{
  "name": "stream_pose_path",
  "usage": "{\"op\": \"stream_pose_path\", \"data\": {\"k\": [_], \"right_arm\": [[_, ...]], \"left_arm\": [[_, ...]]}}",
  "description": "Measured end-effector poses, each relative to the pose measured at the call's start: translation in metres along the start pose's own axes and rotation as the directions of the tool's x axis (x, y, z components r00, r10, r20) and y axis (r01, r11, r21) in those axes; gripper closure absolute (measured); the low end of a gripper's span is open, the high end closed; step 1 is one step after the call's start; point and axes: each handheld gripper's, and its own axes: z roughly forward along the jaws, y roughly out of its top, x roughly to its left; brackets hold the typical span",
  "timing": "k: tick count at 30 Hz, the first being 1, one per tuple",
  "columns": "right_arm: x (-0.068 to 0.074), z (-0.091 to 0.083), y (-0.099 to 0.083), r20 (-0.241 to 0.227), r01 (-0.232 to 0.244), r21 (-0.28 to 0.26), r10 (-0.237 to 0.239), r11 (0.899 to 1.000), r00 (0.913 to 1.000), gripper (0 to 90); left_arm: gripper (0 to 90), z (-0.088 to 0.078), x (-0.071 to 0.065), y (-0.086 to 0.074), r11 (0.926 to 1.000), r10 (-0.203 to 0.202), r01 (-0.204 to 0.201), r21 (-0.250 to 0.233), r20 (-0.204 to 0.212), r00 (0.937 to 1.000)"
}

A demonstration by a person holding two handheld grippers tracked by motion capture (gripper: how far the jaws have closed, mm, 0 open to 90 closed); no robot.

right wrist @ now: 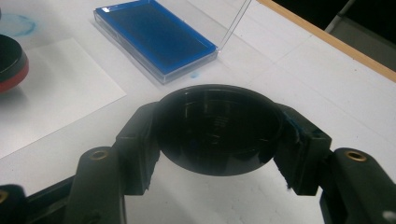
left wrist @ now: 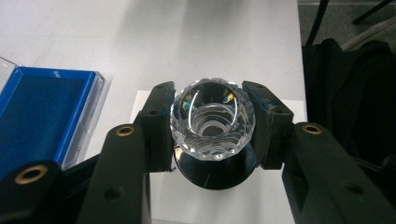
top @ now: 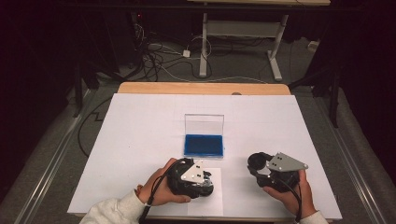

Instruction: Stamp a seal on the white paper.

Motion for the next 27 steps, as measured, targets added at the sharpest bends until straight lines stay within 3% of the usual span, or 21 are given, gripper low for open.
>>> {"op": "stream_pose_path", "data": {"k": [5, 12, 16, 22, 27], "right_arm": [[-0.001, 0.000, -0.001, 0.001, -0.002, 0.001, 0.002, 1.000, 1.0000, 38.4], [0.000, 0.000, -0.001, 0.000, 0.001, 0.001, -0.001, 1.000, 1.0000, 38.4], [0.000, 0.000, -0.001, 0.000, -0.001, 0.002, 0.001, 1.000, 1.0000, 38.3], [0.000, 0.001, -0.001, -0.001, 0.002, 0.003, -0.002, 1.000, 1.0000, 38.3], [-0.001, 0.000, -0.001, -0.001, 0.003, 0.002, -0.003, 1.000, 1.0000, 38.3]], "left_arm": [[55.1, 0.004, 0.001, -0.001, 1.0000, -0.003, 0.003, -0.005, 0.010, 0.9999], [55.1, 0.010, -0.002, -0.002, 0.9997, 0.009, -0.009, 0.024, 0.012, 0.9999], [55.1, 0.012, -0.001, -0.003, 0.9999, 0.007, -0.007, 0.011, 0.021, 0.9997], [55.1, 0.018, 0.000, -0.007, 0.9988, 0.019, -0.020, 0.044, 0.017, 0.9997], [55.1, 0.020, 0.001, -0.011, 0.9998, 0.006, -0.007, 0.017, 0.023, 0.9997]]}}
